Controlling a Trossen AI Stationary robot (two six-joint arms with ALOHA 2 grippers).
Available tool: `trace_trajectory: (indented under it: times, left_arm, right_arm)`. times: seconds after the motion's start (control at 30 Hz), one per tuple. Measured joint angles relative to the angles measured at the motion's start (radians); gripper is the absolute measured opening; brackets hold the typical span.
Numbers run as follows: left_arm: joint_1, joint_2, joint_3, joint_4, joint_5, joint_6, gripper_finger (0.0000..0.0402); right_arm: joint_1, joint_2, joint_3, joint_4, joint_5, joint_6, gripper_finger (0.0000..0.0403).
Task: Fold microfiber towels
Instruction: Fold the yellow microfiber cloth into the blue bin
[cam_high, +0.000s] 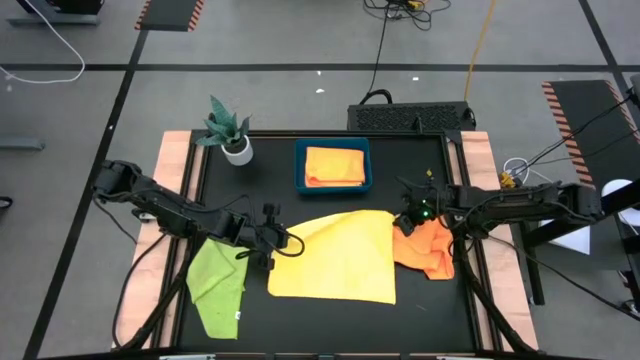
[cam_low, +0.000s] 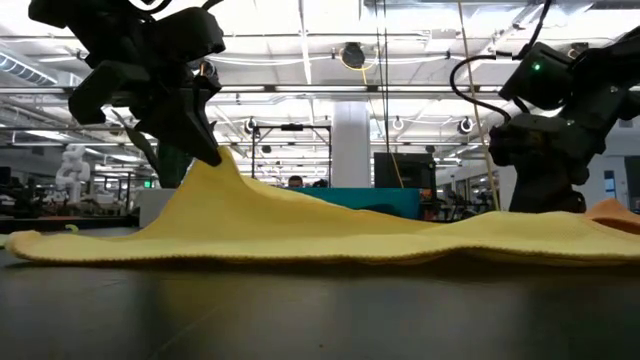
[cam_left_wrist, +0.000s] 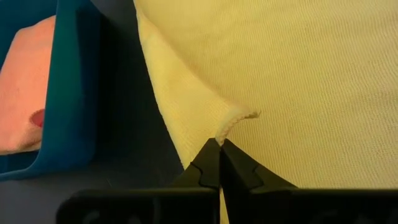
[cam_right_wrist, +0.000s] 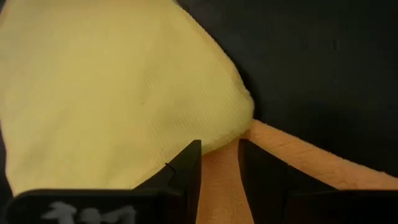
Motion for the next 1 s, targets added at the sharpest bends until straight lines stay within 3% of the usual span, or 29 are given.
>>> trace_trajectory:
  times: [0.5, 0.7, 0.87, 1.0]
  left_arm:
    - [-0.048, 0.0, 0.0, 0.031, -0.001, -0.011, 0.0002]
    - [-0.056, 0.0, 0.0, 0.031, -0.002, -0.013, 0.0002]
    - [-0.056, 0.0, 0.0, 0.031, -0.002, -0.014, 0.0002]
    - [-0.056, 0.0, 0.0, 0.034, -0.003, -0.003, 0.0003]
  right_arm:
    - [-0.042, 0.0, 0.0, 0.138, -0.027, -0.043, 0.0196]
    - [-0.041, 0.0, 0.0, 0.277, -0.105, -0.079, 0.0205]
    - [-0.092, 0.01, 0.0, 0.215, -0.048, -0.204, 0.0204]
    - [-0.18, 0.083, 0.0, 0.187, -0.121, -0.257, 0.0205]
